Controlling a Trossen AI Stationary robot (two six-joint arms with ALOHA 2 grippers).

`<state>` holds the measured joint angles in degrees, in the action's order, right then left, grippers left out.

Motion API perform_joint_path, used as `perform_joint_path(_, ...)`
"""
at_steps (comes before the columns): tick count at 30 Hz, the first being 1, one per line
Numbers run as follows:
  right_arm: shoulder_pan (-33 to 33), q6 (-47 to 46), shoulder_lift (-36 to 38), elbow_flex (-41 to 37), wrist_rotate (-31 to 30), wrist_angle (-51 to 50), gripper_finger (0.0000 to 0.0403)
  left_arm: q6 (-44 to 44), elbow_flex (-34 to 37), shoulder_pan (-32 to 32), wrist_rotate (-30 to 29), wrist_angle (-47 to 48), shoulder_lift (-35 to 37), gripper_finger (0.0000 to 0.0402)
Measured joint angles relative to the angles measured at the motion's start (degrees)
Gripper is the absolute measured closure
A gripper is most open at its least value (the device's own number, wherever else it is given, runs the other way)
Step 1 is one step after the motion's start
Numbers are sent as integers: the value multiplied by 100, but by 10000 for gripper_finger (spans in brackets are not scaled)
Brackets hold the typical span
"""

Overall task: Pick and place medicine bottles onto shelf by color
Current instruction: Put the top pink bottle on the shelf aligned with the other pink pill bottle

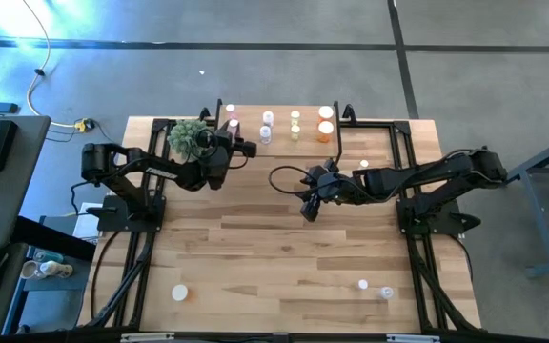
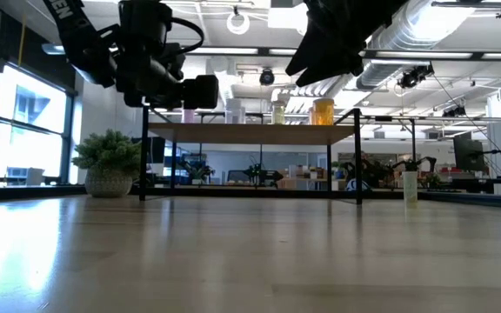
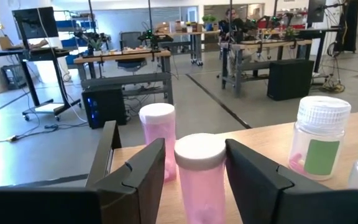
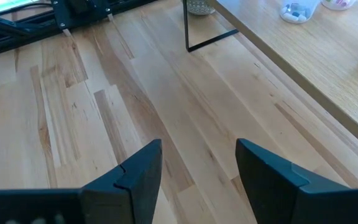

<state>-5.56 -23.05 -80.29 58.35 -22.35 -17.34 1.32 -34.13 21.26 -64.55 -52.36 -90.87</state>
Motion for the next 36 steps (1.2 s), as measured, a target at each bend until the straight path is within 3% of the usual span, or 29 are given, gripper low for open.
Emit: perform_joint_path(36, 0, -4, 0, 0, 2, 2, 207, -608, 9, -296, -363, -85, 109, 242)
